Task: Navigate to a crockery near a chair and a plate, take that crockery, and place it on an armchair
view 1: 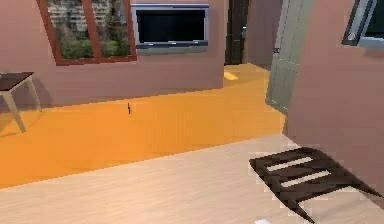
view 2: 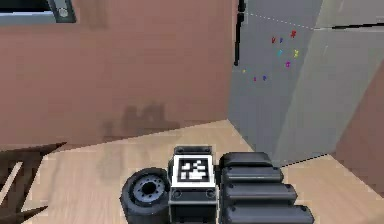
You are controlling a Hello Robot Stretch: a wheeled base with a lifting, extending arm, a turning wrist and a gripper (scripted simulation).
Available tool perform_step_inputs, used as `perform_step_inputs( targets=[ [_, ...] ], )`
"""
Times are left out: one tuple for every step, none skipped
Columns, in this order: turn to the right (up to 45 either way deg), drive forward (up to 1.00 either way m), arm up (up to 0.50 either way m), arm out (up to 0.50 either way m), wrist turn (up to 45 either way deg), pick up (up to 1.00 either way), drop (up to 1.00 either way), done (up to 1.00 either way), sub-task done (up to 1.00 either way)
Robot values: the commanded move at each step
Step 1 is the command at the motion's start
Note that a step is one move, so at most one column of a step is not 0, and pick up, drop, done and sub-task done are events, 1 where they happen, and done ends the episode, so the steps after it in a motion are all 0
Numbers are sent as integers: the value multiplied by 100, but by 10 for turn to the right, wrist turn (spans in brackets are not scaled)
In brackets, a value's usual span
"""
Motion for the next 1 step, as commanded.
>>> perform_step_inputs(
  targets=[
    [0,100,0,0,0,0,0,0,0]
  ],
)
